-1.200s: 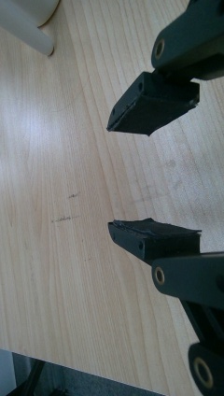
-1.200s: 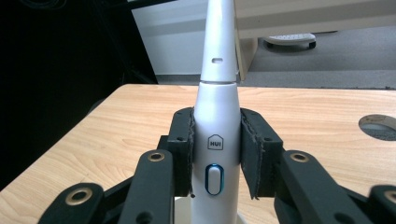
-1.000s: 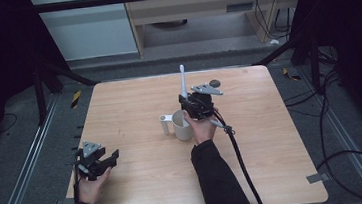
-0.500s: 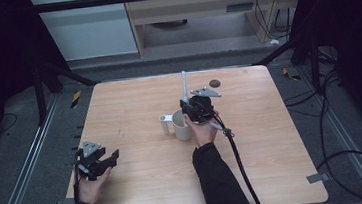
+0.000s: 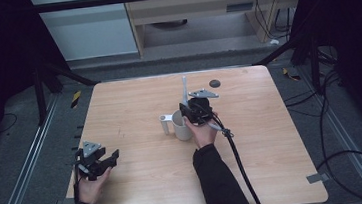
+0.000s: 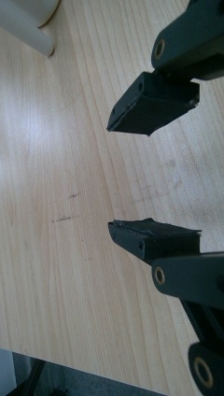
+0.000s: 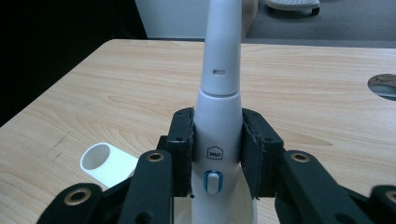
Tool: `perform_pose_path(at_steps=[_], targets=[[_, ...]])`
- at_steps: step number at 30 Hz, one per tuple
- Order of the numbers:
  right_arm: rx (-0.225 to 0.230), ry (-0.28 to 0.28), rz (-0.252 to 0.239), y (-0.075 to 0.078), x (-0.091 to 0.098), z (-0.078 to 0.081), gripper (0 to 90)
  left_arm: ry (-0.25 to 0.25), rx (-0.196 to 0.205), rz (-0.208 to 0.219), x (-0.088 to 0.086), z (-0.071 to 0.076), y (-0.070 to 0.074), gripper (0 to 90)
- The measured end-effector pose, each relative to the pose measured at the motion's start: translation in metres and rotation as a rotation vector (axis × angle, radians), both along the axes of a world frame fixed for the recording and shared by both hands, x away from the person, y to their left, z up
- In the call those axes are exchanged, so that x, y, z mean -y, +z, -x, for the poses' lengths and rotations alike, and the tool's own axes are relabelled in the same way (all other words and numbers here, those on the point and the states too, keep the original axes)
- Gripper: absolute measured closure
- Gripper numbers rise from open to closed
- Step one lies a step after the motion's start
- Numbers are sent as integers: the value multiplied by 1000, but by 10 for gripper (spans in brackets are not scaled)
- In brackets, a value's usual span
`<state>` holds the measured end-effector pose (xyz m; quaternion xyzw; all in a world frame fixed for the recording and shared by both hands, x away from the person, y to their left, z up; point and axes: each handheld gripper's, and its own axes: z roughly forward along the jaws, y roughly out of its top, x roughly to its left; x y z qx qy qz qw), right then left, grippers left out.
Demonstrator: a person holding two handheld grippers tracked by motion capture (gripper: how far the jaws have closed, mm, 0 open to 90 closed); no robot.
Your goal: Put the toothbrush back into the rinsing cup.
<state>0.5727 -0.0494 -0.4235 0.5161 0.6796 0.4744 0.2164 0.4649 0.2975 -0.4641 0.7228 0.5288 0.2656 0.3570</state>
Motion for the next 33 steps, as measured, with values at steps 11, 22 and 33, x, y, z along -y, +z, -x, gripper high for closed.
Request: perform_pose_path(at_steps=[11,22,33], targets=[[27,9,-6,5,1,3,588,0,0,0,0,0,0,440],[46,39,34,12,3,13,427,0,2,1,0,0,0,440],[53,113,37,18,24,45,250,1,3,1,0,1,1,440]])
